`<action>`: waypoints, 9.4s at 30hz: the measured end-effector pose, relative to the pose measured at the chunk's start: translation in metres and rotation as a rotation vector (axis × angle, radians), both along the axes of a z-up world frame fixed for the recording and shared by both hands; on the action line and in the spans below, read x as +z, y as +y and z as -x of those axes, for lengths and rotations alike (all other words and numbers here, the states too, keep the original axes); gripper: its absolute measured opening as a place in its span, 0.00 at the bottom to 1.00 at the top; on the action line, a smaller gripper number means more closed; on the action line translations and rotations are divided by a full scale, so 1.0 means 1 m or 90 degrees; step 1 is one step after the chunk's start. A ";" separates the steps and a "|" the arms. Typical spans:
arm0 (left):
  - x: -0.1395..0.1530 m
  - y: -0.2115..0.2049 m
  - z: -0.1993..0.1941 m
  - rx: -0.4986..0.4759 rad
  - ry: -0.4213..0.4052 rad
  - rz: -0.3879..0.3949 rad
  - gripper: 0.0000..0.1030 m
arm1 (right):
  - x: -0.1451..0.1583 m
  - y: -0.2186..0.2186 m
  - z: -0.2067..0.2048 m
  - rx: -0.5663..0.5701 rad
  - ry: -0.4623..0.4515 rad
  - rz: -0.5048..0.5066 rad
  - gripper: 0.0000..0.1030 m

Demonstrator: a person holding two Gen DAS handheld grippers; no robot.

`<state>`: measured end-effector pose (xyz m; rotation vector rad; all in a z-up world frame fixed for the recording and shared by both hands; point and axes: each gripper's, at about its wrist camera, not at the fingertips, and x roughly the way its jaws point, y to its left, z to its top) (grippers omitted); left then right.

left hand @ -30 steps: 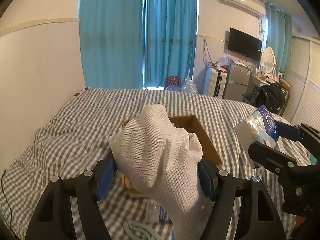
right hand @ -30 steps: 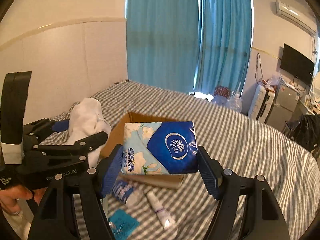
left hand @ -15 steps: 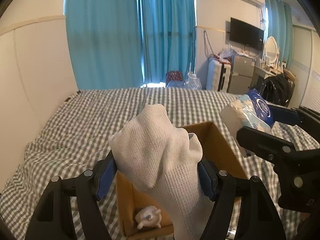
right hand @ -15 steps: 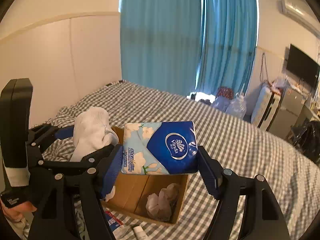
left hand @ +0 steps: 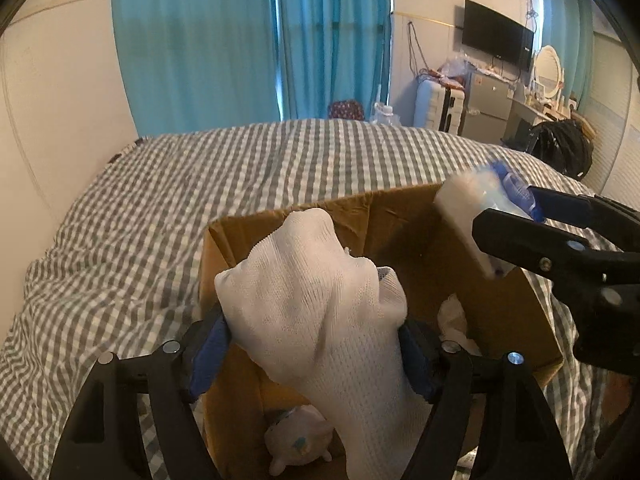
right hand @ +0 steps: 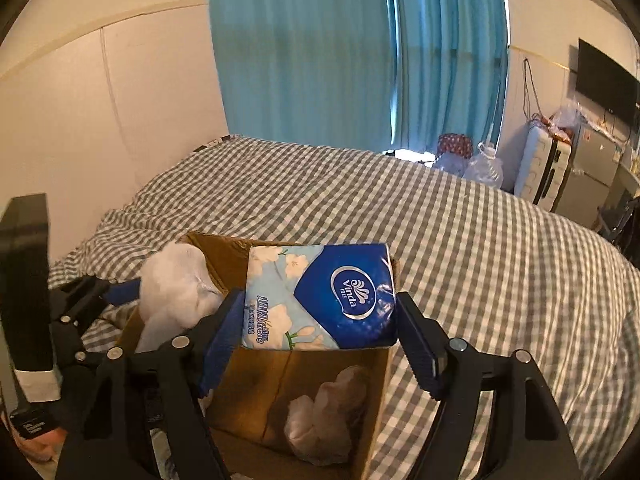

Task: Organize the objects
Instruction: 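Lift the glove and blue tissue pack into the box and release both, then grasp the dental floss bottle with the left tool while the right tool grasps the toothpaste tube, then carry the bottle and tube over the box and open both tools, then grasp the teal blister pack with the right tool while the left tool grasps the green hanger clip, then carry the hanger clip and blister pack into the box and release both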

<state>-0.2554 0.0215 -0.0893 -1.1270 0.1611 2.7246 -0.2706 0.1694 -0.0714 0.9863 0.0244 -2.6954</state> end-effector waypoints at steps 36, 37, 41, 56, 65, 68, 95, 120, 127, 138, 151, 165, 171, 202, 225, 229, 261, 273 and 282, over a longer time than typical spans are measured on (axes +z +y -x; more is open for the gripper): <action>0.115 -0.031 -0.190 0.053 0.143 -0.041 1.00 | 0.116 0.015 -0.228 0.014 0.135 -0.065 0.92; 0.106 -0.032 -0.190 0.055 0.137 -0.039 1.00 | 0.106 0.016 -0.227 0.015 0.127 -0.065 0.92; 0.068 -0.034 -0.187 0.072 0.110 -0.016 1.00 | 0.065 0.019 -0.212 0.017 0.083 -0.069 0.92; -0.069 -0.026 -0.151 0.072 -0.032 0.039 1.00 | -0.080 0.024 -0.150 0.009 -0.104 -0.080 0.91; -0.084 -0.006 -0.150 0.004 -0.066 0.028 1.00 | -0.139 0.003 -0.115 0.052 -0.217 -0.094 0.49; -0.087 0.000 -0.147 -0.008 -0.070 0.025 1.00 | -0.149 0.005 -0.110 0.050 -0.235 -0.092 0.37; -0.090 0.011 -0.132 0.001 -0.073 0.045 0.90 | -0.118 0.035 -0.158 0.000 -0.172 -0.099 0.24; 0.073 -0.017 -0.168 0.050 0.126 -0.025 0.89 | 0.057 0.013 -0.204 0.009 0.043 -0.068 0.23; 0.103 -0.019 -0.132 0.049 0.157 -0.037 0.87 | 0.099 0.002 -0.168 0.031 0.092 -0.057 0.23; 0.076 -0.005 -0.046 0.025 0.119 -0.043 0.87 | 0.084 -0.016 -0.068 0.047 0.066 -0.065 0.23; -0.002 -0.011 0.009 0.013 0.036 -0.015 0.87 | -0.012 -0.004 0.017 0.011 -0.043 -0.034 0.24; 0.032 -0.006 -0.024 0.008 0.066 -0.020 1.00 | 0.034 0.009 -0.024 -0.018 0.019 0.007 0.52; 0.076 -0.017 -0.065 0.029 0.097 -0.033 1.00 | 0.091 0.012 -0.075 -0.036 0.072 -0.013 0.61; -0.018 -0.057 -0.216 0.118 0.059 0.032 1.00 | -0.022 -0.016 -0.213 -0.043 -0.016 -0.111 0.79; -0.073 -0.056 -0.195 0.112 -0.007 0.073 1.00 | -0.139 -0.059 -0.203 0.071 -0.204 -0.087 0.37; -0.073 -0.054 -0.198 0.108 -0.010 0.059 1.00 | -0.114 -0.047 -0.213 0.069 -0.181 -0.058 0.19; -0.092 -0.022 -0.188 0.023 -0.093 -0.043 0.59 | -0.081 0.013 -0.213 -0.005 -0.123 -0.066 0.07; -0.039 -0.017 -0.216 -0.016 -0.032 -0.085 0.53 | -0.037 0.011 -0.247 -0.013 -0.060 -0.059 0.07; 0.011 -0.016 -0.232 -0.030 0.041 -0.100 0.45 | 0.016 0.011 -0.272 -0.021 0.012 -0.058 0.07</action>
